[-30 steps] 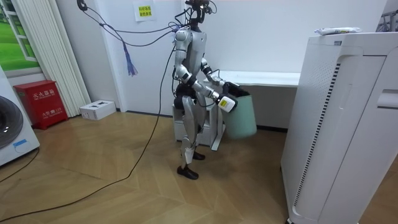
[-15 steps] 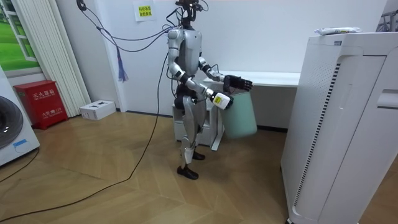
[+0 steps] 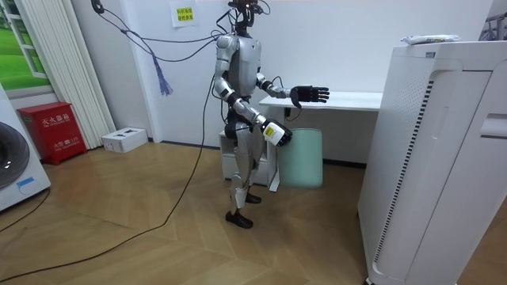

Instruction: Pick garbage

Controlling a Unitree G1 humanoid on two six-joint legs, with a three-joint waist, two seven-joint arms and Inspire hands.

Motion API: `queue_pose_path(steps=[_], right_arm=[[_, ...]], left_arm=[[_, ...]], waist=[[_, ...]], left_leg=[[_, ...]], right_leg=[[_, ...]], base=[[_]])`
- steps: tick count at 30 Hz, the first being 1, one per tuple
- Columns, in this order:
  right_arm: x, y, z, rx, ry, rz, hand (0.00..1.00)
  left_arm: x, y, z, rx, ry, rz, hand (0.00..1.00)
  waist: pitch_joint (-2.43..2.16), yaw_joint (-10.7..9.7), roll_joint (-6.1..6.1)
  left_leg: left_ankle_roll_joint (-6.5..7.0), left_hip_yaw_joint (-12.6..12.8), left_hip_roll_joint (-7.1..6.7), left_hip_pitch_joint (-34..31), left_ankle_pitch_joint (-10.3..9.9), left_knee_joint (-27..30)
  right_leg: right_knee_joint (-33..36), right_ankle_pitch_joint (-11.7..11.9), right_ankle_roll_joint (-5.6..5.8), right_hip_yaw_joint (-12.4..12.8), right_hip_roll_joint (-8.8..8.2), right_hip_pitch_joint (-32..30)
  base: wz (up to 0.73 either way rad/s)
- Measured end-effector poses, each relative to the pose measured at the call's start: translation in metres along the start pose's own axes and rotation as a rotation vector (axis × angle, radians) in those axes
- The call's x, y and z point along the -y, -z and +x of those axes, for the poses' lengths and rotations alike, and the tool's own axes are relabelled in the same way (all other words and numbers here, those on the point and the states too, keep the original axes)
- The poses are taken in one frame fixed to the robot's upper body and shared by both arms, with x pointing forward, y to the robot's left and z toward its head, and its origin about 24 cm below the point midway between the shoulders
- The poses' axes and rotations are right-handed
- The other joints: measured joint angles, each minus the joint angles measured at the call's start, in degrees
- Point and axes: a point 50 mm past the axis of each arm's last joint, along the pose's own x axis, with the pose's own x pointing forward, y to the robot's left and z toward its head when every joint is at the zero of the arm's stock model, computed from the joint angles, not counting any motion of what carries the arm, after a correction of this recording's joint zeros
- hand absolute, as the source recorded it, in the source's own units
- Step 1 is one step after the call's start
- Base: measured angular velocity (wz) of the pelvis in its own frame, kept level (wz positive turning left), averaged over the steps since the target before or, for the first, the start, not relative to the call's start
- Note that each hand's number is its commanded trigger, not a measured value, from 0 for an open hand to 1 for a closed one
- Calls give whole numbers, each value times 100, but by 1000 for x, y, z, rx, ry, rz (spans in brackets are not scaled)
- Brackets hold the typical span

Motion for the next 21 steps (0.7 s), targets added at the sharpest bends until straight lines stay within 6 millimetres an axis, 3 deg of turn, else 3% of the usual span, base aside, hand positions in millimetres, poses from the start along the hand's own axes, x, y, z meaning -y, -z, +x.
queue_pose_path(steps=[14,21], right_arm=[[5,10,-8,-27,35,28,100],[7,16,-8,-55,32,30,100]], left_arm=[[-13,-5,-3,35,-67,42,0],[-21,-10,4,72,-113,98,0]], waist=[[-15,-12,68],[-19,99,147]], left_leg=[[2,27,-20,104,-5,-75],[-1,205,-2,152,-9,-88]], right_leg=[[-72,9,25,11,-1,91],[49,17,13,5,3,-12]], base=[[0],[-14]])
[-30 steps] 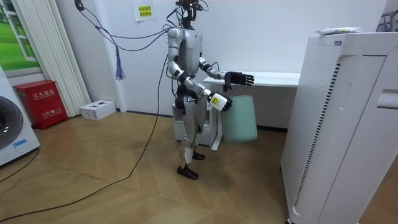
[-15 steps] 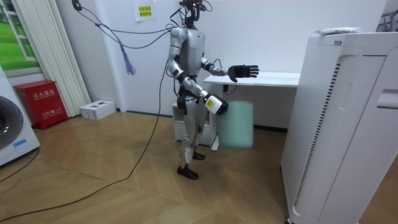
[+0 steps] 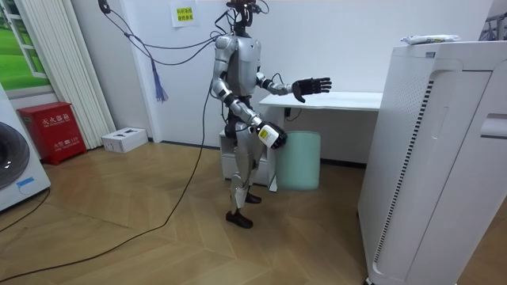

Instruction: Pick garbage

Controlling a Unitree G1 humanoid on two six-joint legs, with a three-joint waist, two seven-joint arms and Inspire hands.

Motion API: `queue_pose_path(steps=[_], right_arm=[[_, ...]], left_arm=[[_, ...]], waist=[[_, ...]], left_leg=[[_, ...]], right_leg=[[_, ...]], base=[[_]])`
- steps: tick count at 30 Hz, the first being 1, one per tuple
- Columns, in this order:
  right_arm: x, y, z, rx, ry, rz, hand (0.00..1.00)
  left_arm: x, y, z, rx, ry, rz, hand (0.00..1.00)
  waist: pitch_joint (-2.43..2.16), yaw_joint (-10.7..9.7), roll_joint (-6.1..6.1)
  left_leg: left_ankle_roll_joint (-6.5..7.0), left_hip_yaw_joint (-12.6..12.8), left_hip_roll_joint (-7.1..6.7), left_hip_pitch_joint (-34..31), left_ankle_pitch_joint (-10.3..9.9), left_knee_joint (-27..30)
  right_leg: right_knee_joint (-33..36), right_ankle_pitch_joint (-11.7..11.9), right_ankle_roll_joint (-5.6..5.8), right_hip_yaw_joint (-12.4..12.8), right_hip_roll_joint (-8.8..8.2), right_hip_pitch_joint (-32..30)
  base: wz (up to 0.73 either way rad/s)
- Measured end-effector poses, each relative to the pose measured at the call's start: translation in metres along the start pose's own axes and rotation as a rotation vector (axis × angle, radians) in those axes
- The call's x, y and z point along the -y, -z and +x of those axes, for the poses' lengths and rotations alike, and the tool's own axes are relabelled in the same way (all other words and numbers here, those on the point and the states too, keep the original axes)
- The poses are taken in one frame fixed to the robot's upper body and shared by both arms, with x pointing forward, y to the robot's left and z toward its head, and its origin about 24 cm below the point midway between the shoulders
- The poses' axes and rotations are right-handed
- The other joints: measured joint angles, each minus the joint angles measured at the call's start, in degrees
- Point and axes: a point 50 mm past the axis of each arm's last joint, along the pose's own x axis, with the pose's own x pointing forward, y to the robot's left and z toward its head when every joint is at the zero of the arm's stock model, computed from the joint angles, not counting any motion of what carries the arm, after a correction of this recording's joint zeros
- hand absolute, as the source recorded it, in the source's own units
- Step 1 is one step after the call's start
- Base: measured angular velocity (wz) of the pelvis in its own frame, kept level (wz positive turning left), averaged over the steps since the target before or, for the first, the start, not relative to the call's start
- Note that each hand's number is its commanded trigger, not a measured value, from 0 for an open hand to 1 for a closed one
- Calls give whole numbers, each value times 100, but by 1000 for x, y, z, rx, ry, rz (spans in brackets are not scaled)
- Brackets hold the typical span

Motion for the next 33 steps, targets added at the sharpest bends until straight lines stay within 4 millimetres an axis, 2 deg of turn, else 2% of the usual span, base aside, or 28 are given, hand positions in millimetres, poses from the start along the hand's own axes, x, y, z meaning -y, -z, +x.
queue_pose_path(steps=[3,6,9,11,14,17,23,30,33], right_arm=[[1,5,-1,-18,-17,-12,100],[4,5,-1,-20,-28,-22,100],[6,4,-1,-18,-25,-32,100],[6,5,-2,-21,-33,-32,100],[6,7,-2,-25,-37,-40,100],[5,7,-2,-23,-56,-57,100],[3,11,-5,-34,-88,-71,100],[1,15,-8,-48,-114,-67,100],[0,15,-9,-50,-132,-67,100]], left_arm=[[-7,0,3,3,-34,-4,0],[-12,13,-10,-54,-51,4,0],[-9,40,-35,-191,-19,31,0],[-9,65,-62,-337,9,62,0],[-8,85,-86,-465,34,85,0],[-7,104,-112,-604,67,120,0],[-6,122,-139,-750,107,158,0],[-4,133,-160,-869,149,176,0],[-6,136,-167,-906,156,184,0]], waist=[[11,94,12],[6,164,39],[18,194,8],[25,218,-8],[34,230,-39],[14,213,-104],[0,195,-116],[-3,197,-97],[0,213,-84]], left_leg=[[-1,141,-3,162,0,-132],[-1,161,-2,277,0,-226],[-4,221,-9,322,-1,-270],[-28,282,18,349,-16,-282],[-45,299,37,351,-26,-283],[-53,291,52,336,-30,-277],[-75,284,101,366,-45,-261],[-100,261,140,375,-60,-208],[-144,265,215,359,-161,-63]], right_leg=[[88,4,-6,9,5,-18],[96,9,-16,7,7,-8],[83,10,-16,8,24,-12],[51,13,-22,-26,45,0],[23,16,-27,-91,52,-3],[-19,16,-27,-100,64,4],[-69,18,-31,-100,80,63],[-62,21,-83,-156,103,100],[7,-7,-131,-157,162,101]], base=[[-28],[-35],[-11],[-13],[-5],[0],[-2],[3],[-5]])
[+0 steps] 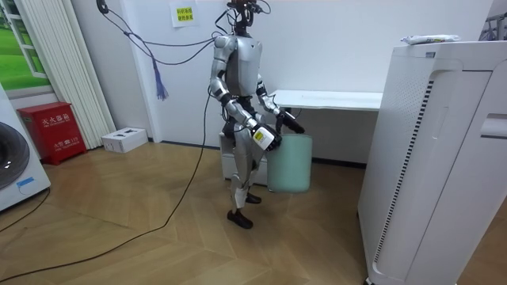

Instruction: Pick garbage

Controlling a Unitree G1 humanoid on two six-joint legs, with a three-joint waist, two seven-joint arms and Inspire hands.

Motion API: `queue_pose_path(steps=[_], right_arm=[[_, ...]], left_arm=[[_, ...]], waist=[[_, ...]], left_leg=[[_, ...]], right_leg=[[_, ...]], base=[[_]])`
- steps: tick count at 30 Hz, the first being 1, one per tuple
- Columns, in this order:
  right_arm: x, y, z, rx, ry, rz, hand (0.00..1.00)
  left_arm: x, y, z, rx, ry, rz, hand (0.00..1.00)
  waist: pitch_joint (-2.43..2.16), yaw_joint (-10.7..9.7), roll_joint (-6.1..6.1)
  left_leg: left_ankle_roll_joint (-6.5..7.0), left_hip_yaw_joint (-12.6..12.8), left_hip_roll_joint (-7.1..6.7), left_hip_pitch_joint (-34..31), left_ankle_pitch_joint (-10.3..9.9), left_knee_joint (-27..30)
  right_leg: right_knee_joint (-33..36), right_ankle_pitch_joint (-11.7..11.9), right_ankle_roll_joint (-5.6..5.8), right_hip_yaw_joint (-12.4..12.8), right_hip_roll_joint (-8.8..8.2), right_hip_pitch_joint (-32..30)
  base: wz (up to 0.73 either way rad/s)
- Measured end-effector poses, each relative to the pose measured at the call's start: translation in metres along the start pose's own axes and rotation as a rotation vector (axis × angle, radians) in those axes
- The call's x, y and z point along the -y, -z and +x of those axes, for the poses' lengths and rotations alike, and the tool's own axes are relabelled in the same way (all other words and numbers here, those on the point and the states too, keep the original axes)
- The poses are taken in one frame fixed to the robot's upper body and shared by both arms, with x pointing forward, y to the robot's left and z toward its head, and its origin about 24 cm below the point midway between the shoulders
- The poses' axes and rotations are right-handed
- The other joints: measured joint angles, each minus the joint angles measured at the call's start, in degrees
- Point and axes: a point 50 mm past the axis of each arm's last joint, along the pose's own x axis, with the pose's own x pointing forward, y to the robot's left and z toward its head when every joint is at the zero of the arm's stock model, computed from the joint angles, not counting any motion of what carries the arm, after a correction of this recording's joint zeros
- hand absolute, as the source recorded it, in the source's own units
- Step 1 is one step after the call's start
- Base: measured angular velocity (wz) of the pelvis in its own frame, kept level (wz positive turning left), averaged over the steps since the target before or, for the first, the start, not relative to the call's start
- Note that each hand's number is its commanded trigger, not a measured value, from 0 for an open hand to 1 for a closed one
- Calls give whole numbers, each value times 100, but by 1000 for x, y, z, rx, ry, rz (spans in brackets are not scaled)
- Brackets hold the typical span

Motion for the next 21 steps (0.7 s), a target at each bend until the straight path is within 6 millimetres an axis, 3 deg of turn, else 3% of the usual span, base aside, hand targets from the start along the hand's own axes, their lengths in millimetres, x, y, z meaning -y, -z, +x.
queue_pose_path(steps=[3,5,7,9,10,11,12,13,14,16,17,18,19,21], right_arm=[[-1,1,0,-2,-9,2,100],[-1,-1,0,3,-9,5,100],[-1,-2,0,10,-3,5,100],[-1,-4,0,18,6,3,100],[0,-3,0,14,20,5,100],[1,-2,0,12,30,6,100],[6,-1,-1,5,48,2,100],[7,1,-1,-5,55,11,100],[10,3,-2,-12,62,2,100],[6,7,-3,-29,56,4,100],[4,7,-3,-32,45,1,100],[3,7,-3,-32,43,2,100],[3,7,-3,-31,44,2,100],[3,7,-3,-32,46,5,100]], left_arm=[[-2,12,-3,-58,-3,9,0],[-5,16,-3,-86,-12,6,0],[-4,18,-4,-95,-9,6,0],[-2,25,-10,-119,-2,8,0],[-1,31,-13,-144,6,14,0],[0,32,-14,-152,11,17,0],[1,34,-14,-160,7,10,0],[-1,34,-14,-167,-16,-9,0],[-3,35,-15,-174,-35,-12,0],[-5,43,-18,-209,-58,-8,0],[-5,48,-21,-233,-60,-5,0],[-5,50,-22,-242,-57,-2,0],[-5,50,-22,-244,-57,-3,0],[-6,49,-20,-241,-57,-8,0]], waist=[[19,16,35],[4,31,23],[-11,27,30],[-22,26,86],[0,-26,44],[-3,-33,35],[13,6,-14],[12,103,-42],[15,248,-42],[8,347,-30],[7,335,-38],[-5,332,-33],[-21,345,-53],[7,333,-165]], left_leg=[[-87,16,143,-69,-244,434],[-167,40,190,-224,-350,773],[-179,36,237,-374,-352,1111],[-186,-34,364,-805,-312,1936],[-198,-277,260,-1158,-306,2308],[-186,-384,132,-1316,-312,2250],[-171,-496,-122,-1655,-271,1975],[-172,-487,-330,-1959,-56,1480],[-182,-489,-424,-2149,308,849],[-117,-622,-395,-2248,686,-2],[-97,-684,-343,-2295,1033,-34],[-47,-654,-335,-2298,1213,34],[105,-575,-351,-2316,1414,160],[193,-504,-462,-2333,1403,457]], right_leg=[[272,-148,-104,-24,78,-42],[559,-354,-188,3,115,-222],[672,-449,-252,93,146,-286],[701,-483,-331,157,163,-222],[702,-551,-417,238,165,-168],[702,-573,-426,307,161,-154],[700,-625,-414,491,146,-141],[700,-644,-413,692,141,-136],[697,-673,-406,810,146,-149],[728,-816,-375,799,158,-61],[834,-976,-339,787,141,-19],[883,-1068,-285,780,110,-1],[913,-1207,-150,760,41,28],[898,-1320,-27,751,-122,169]], base=[[-15],[-2],[-5],[-3],[18],[23],[0],[-28],[-46],[-54],[-47],[-42],[-35],[-24]])
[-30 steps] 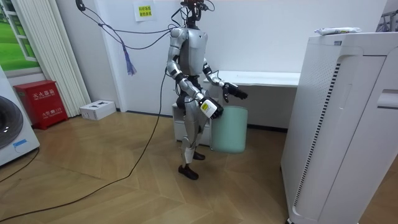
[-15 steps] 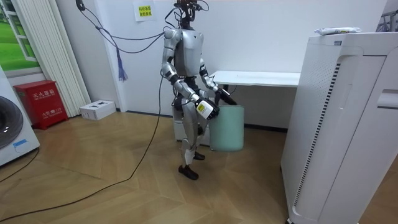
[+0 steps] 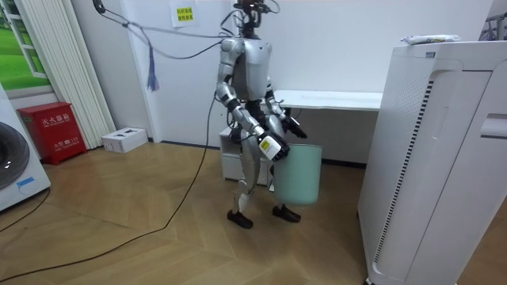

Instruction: Pick garbage

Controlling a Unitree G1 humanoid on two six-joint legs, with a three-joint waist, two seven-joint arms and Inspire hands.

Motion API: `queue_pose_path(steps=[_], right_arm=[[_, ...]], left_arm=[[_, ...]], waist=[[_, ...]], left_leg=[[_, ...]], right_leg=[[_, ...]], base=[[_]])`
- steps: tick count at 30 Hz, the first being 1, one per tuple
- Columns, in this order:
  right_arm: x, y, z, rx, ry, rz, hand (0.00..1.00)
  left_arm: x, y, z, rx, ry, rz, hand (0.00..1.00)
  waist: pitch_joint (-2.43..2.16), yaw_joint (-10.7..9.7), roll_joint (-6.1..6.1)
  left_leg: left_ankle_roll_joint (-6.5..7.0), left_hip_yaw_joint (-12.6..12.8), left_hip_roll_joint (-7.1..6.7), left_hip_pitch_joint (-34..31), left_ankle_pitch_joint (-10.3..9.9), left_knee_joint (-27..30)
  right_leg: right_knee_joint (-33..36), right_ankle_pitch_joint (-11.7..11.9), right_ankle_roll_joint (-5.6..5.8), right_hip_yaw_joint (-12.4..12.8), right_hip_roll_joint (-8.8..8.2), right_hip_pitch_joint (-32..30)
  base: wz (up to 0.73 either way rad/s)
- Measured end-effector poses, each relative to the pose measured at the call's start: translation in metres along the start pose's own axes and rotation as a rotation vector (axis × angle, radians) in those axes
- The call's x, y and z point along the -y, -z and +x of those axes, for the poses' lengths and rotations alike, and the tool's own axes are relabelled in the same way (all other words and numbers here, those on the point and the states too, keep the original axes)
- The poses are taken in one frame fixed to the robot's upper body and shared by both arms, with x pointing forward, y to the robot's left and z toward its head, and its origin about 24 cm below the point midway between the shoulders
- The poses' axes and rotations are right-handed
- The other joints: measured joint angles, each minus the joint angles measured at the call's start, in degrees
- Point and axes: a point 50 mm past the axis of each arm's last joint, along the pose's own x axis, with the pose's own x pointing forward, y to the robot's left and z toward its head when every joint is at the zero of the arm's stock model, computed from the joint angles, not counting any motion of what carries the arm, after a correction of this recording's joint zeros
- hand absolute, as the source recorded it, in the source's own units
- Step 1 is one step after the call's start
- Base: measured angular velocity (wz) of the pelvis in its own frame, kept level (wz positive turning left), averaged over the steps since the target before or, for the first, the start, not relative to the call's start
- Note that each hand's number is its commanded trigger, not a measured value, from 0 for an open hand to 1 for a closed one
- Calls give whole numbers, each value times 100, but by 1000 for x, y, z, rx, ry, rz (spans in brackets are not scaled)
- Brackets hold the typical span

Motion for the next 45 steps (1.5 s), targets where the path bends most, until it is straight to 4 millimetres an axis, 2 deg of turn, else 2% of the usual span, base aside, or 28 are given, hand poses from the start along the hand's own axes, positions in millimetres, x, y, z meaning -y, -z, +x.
queue_pose_path(steps=[2,3,4,5,6,7,8,10,11,12,13,15,16,17,18,19,21,22,25,29,30,32,34,37,38,39,43,45], right_arm=[[1,2,-1,-9,5,1,100],[1,3,-1,-12,5,-2,100],[3,2,-1,-10,8,-6,100],[3,2,0,-11,7,-7,100],[1,2,0,-16,4,-1,100],[0,2,0,-19,-2,5,100],[0,1,1,-17,-3,9,100],[-1,-2,2,-8,-7,24,100],[-1,-3,3,-3,-9,29,100],[-1,-4,3,-1,-9,33,100],[-2,-5,3,2,-10,36,100],[-3,-6,3,10,-11,34,100],[-3,-6,3,10,-3,35,100],[-3,-7,3,12,1,35,100],[-2,-8,4,17,13,35,100],[-1,-11,5,27,26,32,100],[3,-12,5,32,57,28,100],[3,-13,5,38,70,28,100],[3,-20,5,69,82,35,100],[7,-19,5,69,103,12,100],[8,-19,5,70,105,7,100],[8,-19,4,69,114,4,100],[9,-21,5,78,129,-3,100],[11,-22,4,86,156,-2,100],[12,-21,4,85,161,-3,100],[12,-21,4,85,163,-3,100],[14,-22,3,95,166,-9,100],[14,-21,3,94,163,-9,100]], left_arm=[[1,0,0,3,19,4,0],[0,-3,2,10,22,1,0],[0,-10,6,30,22,-3,0],[0,-14,7,41,21,-5,0],[-2,-19,10,54,16,-5,0],[-3,-20,11,59,13,-3,0],[-3,-21,12,61,13,-2,0],[-4,-21,11,64,5,-1,0],[-4,-21,11,66,-1,0,0],[-5,-21,12,67,-4,-2,0],[-5,-23,12,74,-9,-6,0],[-5,-29,13,97,-21,-17,0],[-5,-35,14,121,-26,-25,0],[-5,-37,14,132,-31,-29,0],[-5,-41,14,152,-45,-30,0],[-6,-44,14,167,-68,-26,0],[-6,-49,13,188,-105,-31,0],[-9,-54,13,213,-138,-40,0],[-18,-70,11,290,-231,-92,0],[-27,-94,7,411,-319,-138,0],[-27,-92,6,403,-331,-145,0],[-29,-91,5,409,-348,-145,0],[-38,-105,3,467,-399,-180,0],[-51,-124,-2,560,-472,-232,0],[-55,-123,-3,560,-492,-234,0],[-57,-125,-4,575,-497,-234,0],[-71,-158,-20,749,-542,-334,0],[-77,-164,-24,779,-569,-361,0]], waist=[[-34,3,-76],[-38,2,-144],[-14,4,-137],[-5,9,-122],[9,1,-125],[19,6,-122],[30,3,-107],[51,10,0],[49,17,51],[44,13,84],[30,-4,118],[39,-21,158],[34,-11,161],[29,1,158],[28,10,160],[31,8,170],[-15,5,233],[-19,37,252],[-21,25,253],[-10,84,234],[-7,91,227],[25,155,171],[20,196,109],[21,298,119],[25,312,126],[25,300,126],[27,317,157],[26,322,162]], left_leg=[[308,61,-145,-48,-222,463],[384,87,-299,-53,-486,707],[458,111,-375,-56,-726,940],[490,142,-377,-53,-839,1047],[580,195,-420,40,-1002,1182],[640,210,-490,191,-1166,1243],[658,216,-507,277,-1239,1256],[712,204,-511,609,-1465,1179],[723,191,-490,716,-1530,1127],[736,189,-465,747,-1546,1102],[748,144,-441,829,-1555,998],[746,19,-422,938,-1557,843],[743,-43,-411,1027,-1558,741],[741,-63,-411,1080,-1558,683],[724,-124,-414,1211,-1566,614],[686,-162,-421,1315,-1588,561],[672,-192,-365,1468,-1593,422],[650,-218,-325,1526,-1586,355],[598,-274,-256,1714,-1578,137],[543,-280,-233,2066,-1545,-189],[539,-279,-231,2102,-1542,-218],[538,-310,-218,2123,-1542,-225],[515,-327,-187,2086,-1554,-225],[505,-365,-169,2086,-1558,-219],[504,-414,-155,2078,-1558,-217],[501,-427,-146,2069,-1559,-216],[476,-457,-125,2039,-1546,-208],[476,-476,-117,2036,-1546,-208]], right_leg=[[64,-192,138,-65,-188,147],[261,-328,262,-177,-387,190],[737,-370,313,-340,-533,112],[1071,-335,359,-368,-581,28],[1752,-171,477,-385,-707,-165],[2329,115,507,-357,-808,-347],[2561,287,505,-344,-844,-431],[3263,1053,482,-369,-921,-718],[3374,969,490,-459,-943,-889],[3375,863,491,-508,-940,-994],[3234,661,472,-608,-886,-1207],[2589,485,454,-663,-732,-1381],[1937,473,442,-682,-640,-1403],[1594,483,427,-681,-598,-1381],[849,555,386,-658,-520,-1299],[317,957,353,-611,-412,-1200],[72,999,334,-650,-318,-973],[-95,1040,311,-687,-262,-847],[-411,1071,296,-759,-199,-587],[-667,1071,296,-767,-127,-280],[-688,1071,296,-755,-118,-252],[-756,1071,293,-755,-89,-188],[-840,1082,276,-757,-56,-170],[-923,1098,260,-783,-40,-111],[-989,1127,246,-831,-26,-82],[-1034,1145,241,-843,-18,-68],[-1167,1213,229,-807,30,-19],[-1193,1231,222,-797,45,-8]], base=[[-16],[-7],[-3],[0],[0],[0],[-8],[-22],[-15],[0],[18],[24],[20],[21],[20],[28],[17],[6],[10],[-6],[-10],[6],[19],[6],[10],[14],[5],[-3]])
